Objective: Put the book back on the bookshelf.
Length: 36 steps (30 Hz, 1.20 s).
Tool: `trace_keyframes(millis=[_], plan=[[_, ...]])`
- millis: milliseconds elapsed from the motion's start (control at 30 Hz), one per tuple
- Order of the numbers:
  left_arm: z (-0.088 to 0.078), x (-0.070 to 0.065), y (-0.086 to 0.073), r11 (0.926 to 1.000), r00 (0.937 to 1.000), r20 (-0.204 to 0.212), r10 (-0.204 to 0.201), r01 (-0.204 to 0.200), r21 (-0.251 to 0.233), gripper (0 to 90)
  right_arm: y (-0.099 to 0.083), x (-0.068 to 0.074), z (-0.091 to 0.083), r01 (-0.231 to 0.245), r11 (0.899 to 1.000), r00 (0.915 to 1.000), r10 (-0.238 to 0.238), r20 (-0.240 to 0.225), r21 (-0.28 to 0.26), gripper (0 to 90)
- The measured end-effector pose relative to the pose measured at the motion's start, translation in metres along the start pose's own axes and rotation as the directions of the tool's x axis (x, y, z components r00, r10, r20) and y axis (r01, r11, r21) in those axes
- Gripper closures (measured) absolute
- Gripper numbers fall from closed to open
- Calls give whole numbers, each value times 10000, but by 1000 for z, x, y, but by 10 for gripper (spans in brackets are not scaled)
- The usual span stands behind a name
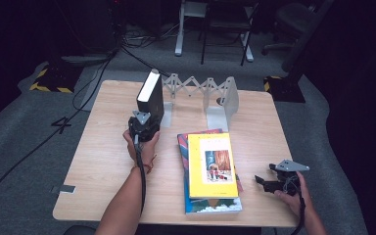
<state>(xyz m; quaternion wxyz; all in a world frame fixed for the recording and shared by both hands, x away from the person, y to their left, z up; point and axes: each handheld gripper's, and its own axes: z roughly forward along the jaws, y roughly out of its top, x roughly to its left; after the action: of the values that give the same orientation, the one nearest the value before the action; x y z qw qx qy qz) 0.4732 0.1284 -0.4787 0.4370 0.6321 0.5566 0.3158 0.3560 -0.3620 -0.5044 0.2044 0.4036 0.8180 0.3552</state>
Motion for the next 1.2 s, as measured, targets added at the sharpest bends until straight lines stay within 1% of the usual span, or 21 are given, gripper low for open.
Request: trace_keyframes(millis=[167, 300, 367, 433, 467, 500, 533, 567, 600, 633, 700, 767, 867, 900, 933, 967, 1000, 1033, 1067, 1167, 1200], plan=[[3, 0, 2, 10000, 10000, 8, -80, 80, 25, 513, 0, 0, 0, -22, 10000, 10000, 22, -19, 12, 175], [3, -1, 2, 10000, 9999, -73, -85, 85, 24, 506, 0, 0, 0, -13, 10000, 10000, 13, -10, 8, 176], [2, 0, 2, 9998, 9998, 63, -164, 163, 79, 498, 0, 0, 0, -23, 10000, 10000, 23, -25, 12, 175], [1, 0, 2, 9997, 9997, 76, -228, 227, 52, 477, 0, 0, 0, -28, 10000, 10000, 28, -29, 14, 175], [0, 2, 2, 9997, 9992, 314, -230, 228, 40, 465, 0, 0, 0, -22, 10000, 10000, 22, -22, 12, 175], [-2, 3, 2, 9999, 9992, 384, -117, 115, 38, 463, 0, 0, 0, -17, 10000, 10000, 17, -16, 7, 175], [-2, 3, 2, 9999, 9992, 384, -117, 115, 38, 449, 0, 0, 0, -17, 10000, 10000, 17, -16, 7, 175], [-4, 3, 2, 9999, 9991, 426, 84, -87, 70, 449, 0, 0, 0, -17, 10000, 10000, 17, -15, 9, 176], [-5, 3, 2, 9998, 9991, 387, 179, -183, 97, 437, 0, 0, 0, -24, 10000, 10000, 24, -28, 15, 176], [-7, 3, 1, 9995, 9985, 482, 262, -269, 141, 427, 0, 0, 0, -26, 10000, 10000, 27, -33, 14, 175], [-10, 5, 0, 9999, 9982, 588, 129, -135, 90, 420, 0, 0, 0, -15, 10000, 10000, 15, -26, 12, 175], [-11, 7, -1, 9998, 9973, 726, 131, -142, 143, 407, 0, 0, 0, -12, 10000, 10000, 12, -20, 8, 175], [-15, 9, -4, 9997, 9971, 747, 128, -142, 180, 401, 0, 0, 0, -7, 10000, 10000, 7, -17, 6, 175], [-15, 9, -5, 9999, 9970, 773, 57, -66, 116, 401, 0, 0, 0, 5, 10000, 10000, -5, -14, 0, 176], [-16, 10, -7, 9999, 9969, 782, 100, -110, 128, 401, 0, 0, 0, 6, 10000, 10000, -6, -11, 1, 175], [-17, 10, -9, 9999, 9966, 822, 27, -40, 156, 405, 0, 0, 0, -9, 10000, 10000, 9, -20, 7, 175], [-18, 10, -11, 9999, 9948, 1020, 71, -82, 108, 440, 0, 0, 0, -12, 10000, 10000, 12, -22, 10, 176], [-19, 8, -13, 9997, 9957, 898, 209, -216, 67, 485, 0, 0, 0, 15, 10000, 10000, -15, -2, -3, 175], [-20, 6, -13, 9989, 9964, 712, 468, -473, 58, 500, 0, 0, 0, 21, 10000, 10000, -21, 6, -5, 176], [-19, 4, -12, 9981, 9971, 473, 602, -607, 79, 519, 0, 0, 0, 10, 10000, 10000, -10, 8, -1, 175], [-18, 3, -11, 9986, 9978, 412, 514, -518, 104, 523, 0, 0, 0, -15, 10000, 10000, 15, -11, 9, 175]])
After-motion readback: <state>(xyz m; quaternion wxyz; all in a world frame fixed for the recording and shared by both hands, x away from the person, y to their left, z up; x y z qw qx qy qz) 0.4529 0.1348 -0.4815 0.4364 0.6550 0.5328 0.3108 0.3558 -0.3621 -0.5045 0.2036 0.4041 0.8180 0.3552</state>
